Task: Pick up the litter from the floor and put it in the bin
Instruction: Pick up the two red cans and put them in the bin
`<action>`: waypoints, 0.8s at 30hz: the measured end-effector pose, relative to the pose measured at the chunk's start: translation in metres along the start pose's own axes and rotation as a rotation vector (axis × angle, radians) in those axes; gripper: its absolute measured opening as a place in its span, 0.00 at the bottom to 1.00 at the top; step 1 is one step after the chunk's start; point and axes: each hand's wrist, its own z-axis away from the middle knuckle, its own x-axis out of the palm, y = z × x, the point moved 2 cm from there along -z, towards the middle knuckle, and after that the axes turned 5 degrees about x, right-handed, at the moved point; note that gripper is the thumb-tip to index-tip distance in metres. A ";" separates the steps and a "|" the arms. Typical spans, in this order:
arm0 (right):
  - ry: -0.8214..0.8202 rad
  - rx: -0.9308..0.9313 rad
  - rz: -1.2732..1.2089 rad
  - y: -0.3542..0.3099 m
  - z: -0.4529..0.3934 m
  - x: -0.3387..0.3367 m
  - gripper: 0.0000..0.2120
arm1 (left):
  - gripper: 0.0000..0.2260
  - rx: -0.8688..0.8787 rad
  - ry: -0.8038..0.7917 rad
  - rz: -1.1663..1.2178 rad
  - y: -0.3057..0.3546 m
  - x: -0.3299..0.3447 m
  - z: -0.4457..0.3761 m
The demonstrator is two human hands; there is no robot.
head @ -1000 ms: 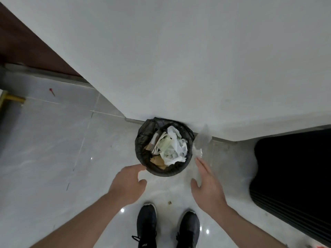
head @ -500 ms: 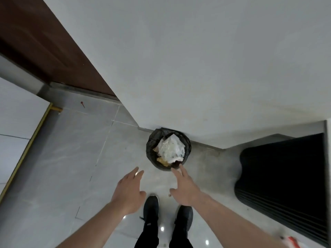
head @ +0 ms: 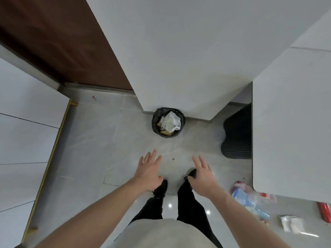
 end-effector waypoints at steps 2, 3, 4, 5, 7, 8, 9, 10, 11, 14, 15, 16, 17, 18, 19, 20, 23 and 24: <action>0.014 0.021 0.002 0.002 0.026 0.010 0.39 | 0.38 0.015 0.019 -0.034 0.001 0.000 0.020; 0.034 0.019 0.001 0.003 0.037 0.014 0.39 | 0.38 0.022 0.041 -0.050 0.001 0.000 0.029; 0.056 0.012 -0.001 0.003 0.049 0.015 0.39 | 0.38 0.037 0.055 -0.067 0.003 -0.001 0.039; 0.074 0.008 -0.008 0.004 0.061 0.016 0.39 | 0.38 0.054 0.063 -0.078 0.005 -0.002 0.048; 0.094 0.008 -0.026 0.011 0.082 0.017 0.40 | 0.39 0.081 0.074 -0.104 0.010 -0.001 0.066; 0.101 0.006 -0.037 0.016 0.093 0.018 0.40 | 0.39 0.089 0.080 -0.119 0.015 0.001 0.074; 0.112 0.002 -0.048 0.022 0.103 0.019 0.40 | 0.40 0.096 0.090 -0.133 0.022 0.002 0.080; 0.128 -0.002 -0.051 0.030 0.111 0.019 0.40 | 0.40 0.104 0.107 -0.144 0.029 0.004 0.085; 0.147 -0.007 -0.049 0.039 0.120 0.019 0.40 | 0.40 0.115 0.126 -0.154 0.038 0.007 0.090; 0.195 -0.014 -0.039 0.073 0.153 0.021 0.39 | 0.40 0.155 0.169 -0.184 0.074 0.025 0.106; 0.206 -0.017 -0.039 0.082 0.161 0.021 0.39 | 0.40 0.167 0.180 -0.185 0.085 0.030 0.109; 0.221 -0.015 -0.045 0.096 0.174 0.023 0.39 | 0.40 0.177 0.193 -0.183 0.100 0.040 0.115; 0.243 -0.017 -0.046 0.114 0.190 0.027 0.39 | 0.40 0.182 0.207 -0.179 0.119 0.055 0.123; 0.258 -0.025 -0.042 0.133 0.206 0.032 0.39 | 0.40 0.181 0.223 -0.166 0.138 0.071 0.131; 0.263 -0.038 -0.029 0.153 0.221 0.039 0.39 | 0.40 0.174 0.238 -0.149 0.157 0.090 0.141; 0.260 -0.049 -0.009 0.173 0.237 0.048 0.39 | 0.40 0.158 0.241 -0.129 0.175 0.112 0.153; 0.255 -0.056 0.055 0.233 0.276 0.079 0.40 | 0.40 0.128 0.236 -0.110 0.217 0.177 0.181; 0.240 -0.040 0.075 0.251 0.286 0.087 0.40 | 0.39 0.134 0.226 -0.131 0.229 0.194 0.190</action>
